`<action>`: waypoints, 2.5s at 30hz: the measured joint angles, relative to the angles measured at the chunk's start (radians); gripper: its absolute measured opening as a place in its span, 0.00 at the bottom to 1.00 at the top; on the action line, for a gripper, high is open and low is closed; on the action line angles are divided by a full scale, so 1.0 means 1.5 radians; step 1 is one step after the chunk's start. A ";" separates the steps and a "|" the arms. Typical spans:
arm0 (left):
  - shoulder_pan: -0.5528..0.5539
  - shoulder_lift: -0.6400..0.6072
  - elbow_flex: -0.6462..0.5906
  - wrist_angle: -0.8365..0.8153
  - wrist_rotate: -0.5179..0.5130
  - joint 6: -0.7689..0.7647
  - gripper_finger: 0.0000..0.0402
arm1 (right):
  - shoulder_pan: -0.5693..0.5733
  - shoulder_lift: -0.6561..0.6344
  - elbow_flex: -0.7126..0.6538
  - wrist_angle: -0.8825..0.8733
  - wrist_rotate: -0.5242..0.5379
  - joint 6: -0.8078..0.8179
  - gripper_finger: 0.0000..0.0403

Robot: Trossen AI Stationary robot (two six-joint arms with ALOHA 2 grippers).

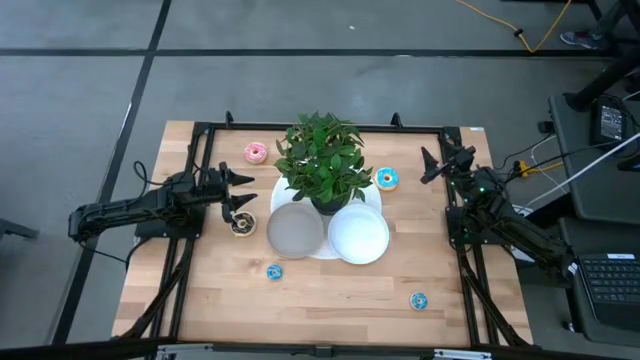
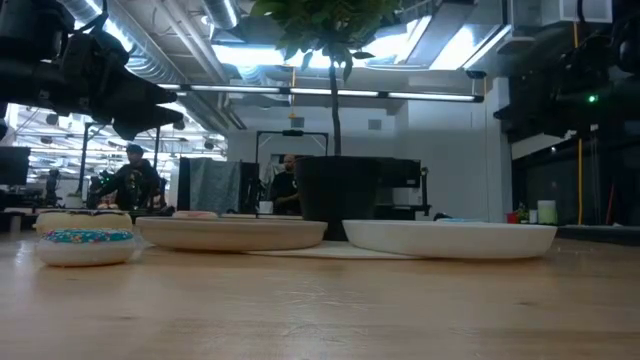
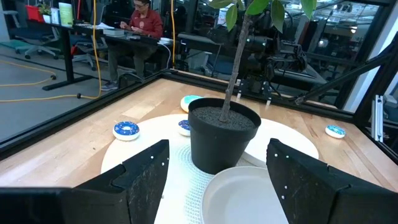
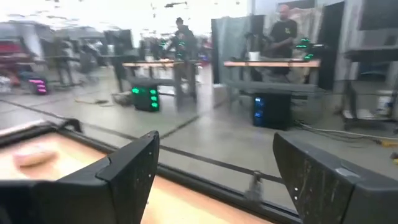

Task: Pick & Place donuts
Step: Put the right small light blue donut on the white plate

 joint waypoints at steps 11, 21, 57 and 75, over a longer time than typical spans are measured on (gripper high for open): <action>0.000 0.000 0.000 0.000 0.000 0.000 0.65 | 0.008 0.134 0.181 -0.103 0.004 0.039 0.78; 0.000 0.000 0.000 0.000 0.000 0.000 0.65 | 0.037 0.315 0.429 -0.249 0.000 -0.004 0.78; 0.000 0.000 0.000 0.000 0.000 0.000 0.65 | 0.249 0.605 0.907 -0.748 -0.154 -0.145 0.78; 0.000 0.000 0.000 0.000 0.000 0.000 0.65 | 0.453 0.619 0.953 -0.835 -0.198 -0.172 0.78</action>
